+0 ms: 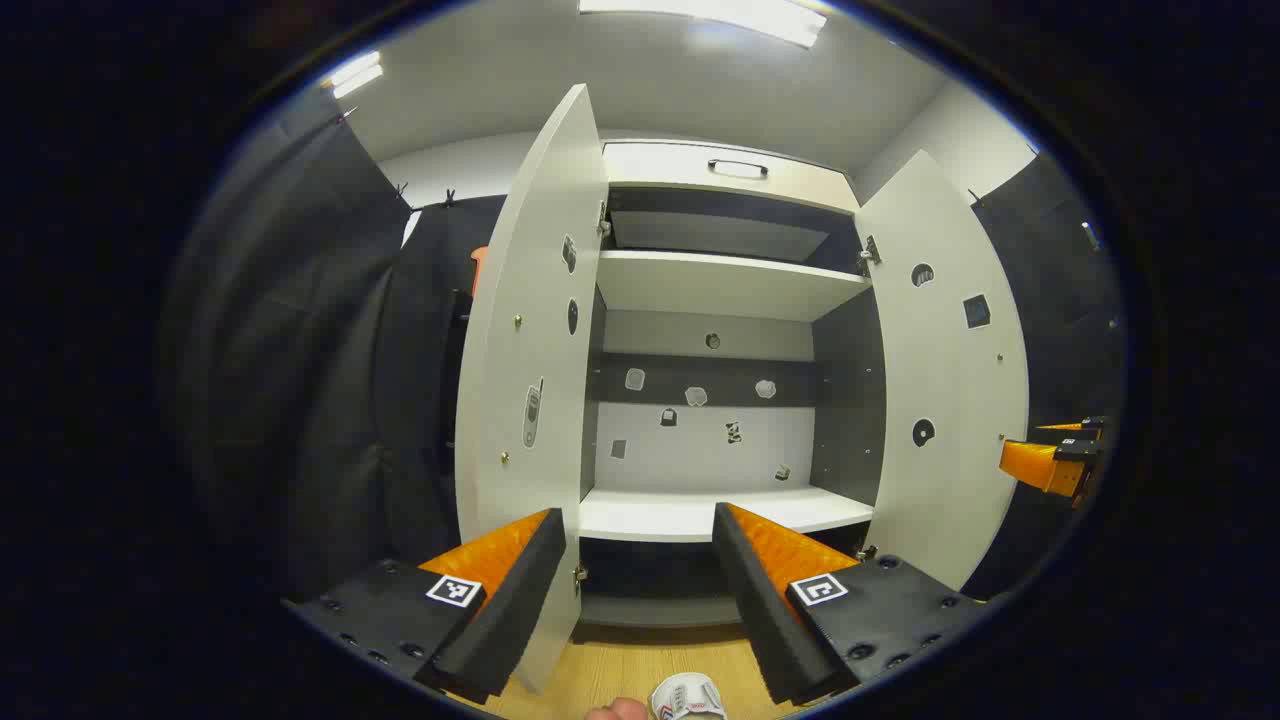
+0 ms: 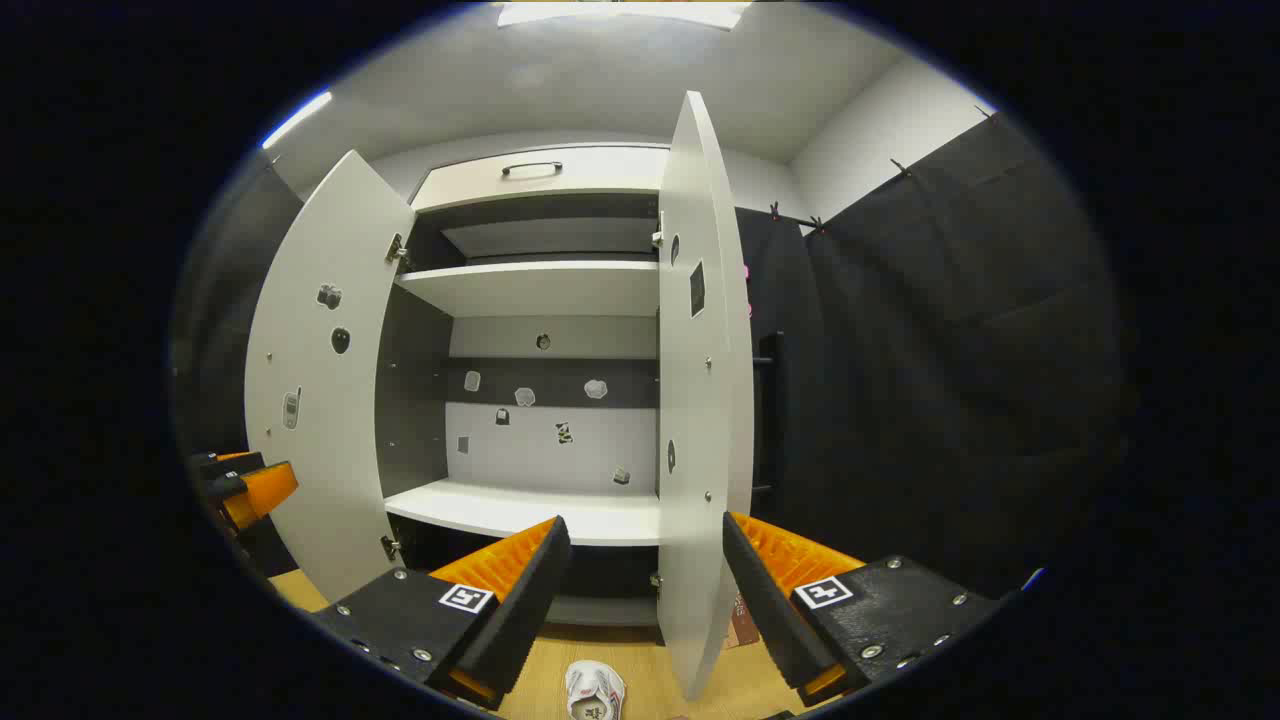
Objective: Grab one shoe with the right hand and put it into the shoe cabinet, grab the other shoe with the left hand and put it into the shoe cabinet; then close the right door with the right hand and the left door with the left hand.
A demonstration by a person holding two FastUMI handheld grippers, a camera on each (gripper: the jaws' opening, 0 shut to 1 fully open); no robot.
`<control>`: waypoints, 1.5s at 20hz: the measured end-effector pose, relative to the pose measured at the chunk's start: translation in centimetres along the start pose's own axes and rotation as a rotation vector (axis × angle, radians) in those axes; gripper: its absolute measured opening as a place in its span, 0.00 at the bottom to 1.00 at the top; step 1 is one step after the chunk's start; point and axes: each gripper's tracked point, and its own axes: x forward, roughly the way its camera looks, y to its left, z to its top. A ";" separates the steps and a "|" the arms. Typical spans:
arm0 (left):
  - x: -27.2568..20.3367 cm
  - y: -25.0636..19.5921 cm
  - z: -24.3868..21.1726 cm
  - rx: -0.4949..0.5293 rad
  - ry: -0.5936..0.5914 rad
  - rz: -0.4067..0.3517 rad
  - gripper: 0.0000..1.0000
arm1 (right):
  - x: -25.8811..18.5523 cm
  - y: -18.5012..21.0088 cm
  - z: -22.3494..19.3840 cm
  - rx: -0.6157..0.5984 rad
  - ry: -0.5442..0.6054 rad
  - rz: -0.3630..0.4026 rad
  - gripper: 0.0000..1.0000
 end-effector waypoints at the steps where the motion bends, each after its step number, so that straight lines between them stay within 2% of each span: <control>1: -0.1 -0.1 0.1 0.002 -0.002 0.001 0.96 | 0.0 0.0 0.1 -0.004 -0.001 0.001 0.94; 4: -0.1 -0.4 0.1 0.007 -0.005 -0.002 0.99 | -0.3 0.3 0.5 -0.020 -0.012 0.004 0.94; 7: 0.0 -0.5 0.3 -0.003 -0.009 0.000 0.96 | -0.4 0.5 1.0 -0.035 -0.029 0.004 0.94; 8: -0.1 -0.5 0.2 -0.006 -0.006 0.000 0.96 | -0.4 0.7 1.1 -0.036 -0.033 0.009 0.91; 9: -0.1 -0.5 0.1 -0.007 -0.005 -0.001 0.96 | -0.5 0.9 1.0 -0.035 -0.034 0.013 0.94; 12: -0.2 -0.5 -0.1 0.000 -0.001 0.004 0.99 | -0.3 1.5 0.6 -0.029 -0.025 0.028 0.94; 13: -0.3 -0.5 -0.1 -0.001 -0.001 0.004 0.96 | -0.3 1.7 0.5 -0.029 -0.026 0.032 0.94; 15: -0.3 -0.5 -0.1 -0.006 0.000 0.002 0.99 | 0.0 2.2 0.4 -0.033 -0.024 0.040 0.94; 17: -0.4 -0.3 0.0 -0.006 -0.002 0.006 0.96 | 0.2 2.7 0.4 -0.033 -0.028 0.053 0.94; 18: -0.3 -0.2 0.1 -0.006 -0.004 0.009 0.96 | 0.3 3.2 0.3 -0.032 -0.030 0.061 0.91; 19: -0.3 0.0 0.0 -0.007 -0.004 0.011 0.96 | 0.5 3.6 0.0 -0.031 -0.027 0.069 0.94; 20: -0.3 0.2 0.0 -0.008 -0.003 0.012 0.99 | 0.7 3.9 -0.5 -0.030 -0.020 0.076 0.94; 21: -0.3 0.1 0.0 -0.007 -0.003 0.014 0.96 | 0.9 4.3 -1.0 -0.030 -0.012 0.084 0.94; 25: -0.5 0.7 -0.3 -0.013 0.002 0.025 0.96 | 1.9 5.4 -4.5 -0.057 0.034 0.102 0.94; 30: -0.8 1.4 -0.8 -0.019 0.010 0.039 0.96 | 2.4 6.9 -13.4 -0.098 0.172 0.149 0.94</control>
